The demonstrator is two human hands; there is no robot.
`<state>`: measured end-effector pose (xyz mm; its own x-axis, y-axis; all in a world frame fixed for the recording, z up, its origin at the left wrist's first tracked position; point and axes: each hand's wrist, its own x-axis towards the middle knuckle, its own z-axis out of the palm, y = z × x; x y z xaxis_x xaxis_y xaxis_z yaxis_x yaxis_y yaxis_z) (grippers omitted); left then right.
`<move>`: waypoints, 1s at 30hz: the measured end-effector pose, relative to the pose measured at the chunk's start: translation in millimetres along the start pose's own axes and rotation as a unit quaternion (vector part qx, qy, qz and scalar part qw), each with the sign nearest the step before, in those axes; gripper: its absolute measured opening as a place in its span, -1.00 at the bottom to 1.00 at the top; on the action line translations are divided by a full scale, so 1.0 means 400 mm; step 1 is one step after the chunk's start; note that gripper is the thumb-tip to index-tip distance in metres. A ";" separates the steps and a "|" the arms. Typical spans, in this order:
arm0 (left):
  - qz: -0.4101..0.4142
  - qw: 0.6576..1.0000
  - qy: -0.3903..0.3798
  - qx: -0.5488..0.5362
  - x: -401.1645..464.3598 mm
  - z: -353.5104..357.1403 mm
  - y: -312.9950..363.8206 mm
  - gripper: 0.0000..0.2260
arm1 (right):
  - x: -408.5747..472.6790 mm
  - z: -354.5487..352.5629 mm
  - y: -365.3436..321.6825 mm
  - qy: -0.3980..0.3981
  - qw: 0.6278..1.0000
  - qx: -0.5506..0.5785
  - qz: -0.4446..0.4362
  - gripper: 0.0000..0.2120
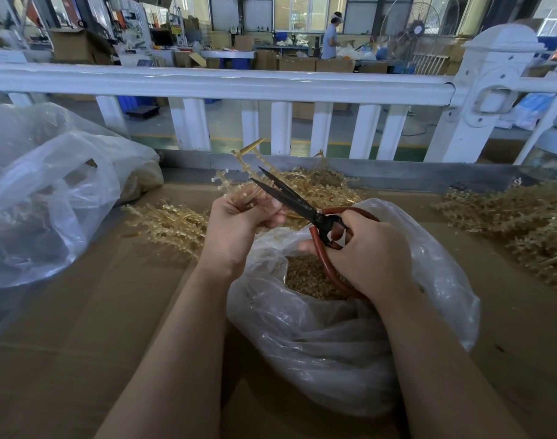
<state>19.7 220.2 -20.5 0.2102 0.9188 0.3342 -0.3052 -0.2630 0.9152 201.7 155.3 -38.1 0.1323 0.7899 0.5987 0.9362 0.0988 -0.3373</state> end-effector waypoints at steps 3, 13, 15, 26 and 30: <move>-0.005 1.000 -0.006 -0.009 -0.001 -0.001 0.000 -0.86 | -0.002 0.000 0.002 0.003 1.000 -0.002 -0.003 -0.25; -0.001 0.996 0.020 -0.087 -0.001 -0.002 0.004 -0.86 | -0.006 0.000 0.000 0.012 1.000 0.021 -0.020 -0.31; 0.004 0.997 0.019 -0.079 -0.001 -0.002 0.001 -0.86 | -0.007 -0.001 -0.003 0.016 1.000 0.022 -0.014 -0.37; 0.006 0.998 0.001 -0.064 -0.001 0.006 -0.008 -0.97 | -0.006 -0.001 -0.001 0.017 1.000 0.010 0.004 -0.42; -0.005 0.999 0.000 -0.054 -0.001 0.003 -0.011 -0.91 | -0.005 0.003 0.000 0.017 1.000 0.009 -0.003 -0.45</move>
<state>22.0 220.9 -24.3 0.2131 0.9216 0.3244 -0.4009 -0.2203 0.8892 201.2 154.6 -40.3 0.1378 0.7689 0.6244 0.9313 0.1140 -0.3458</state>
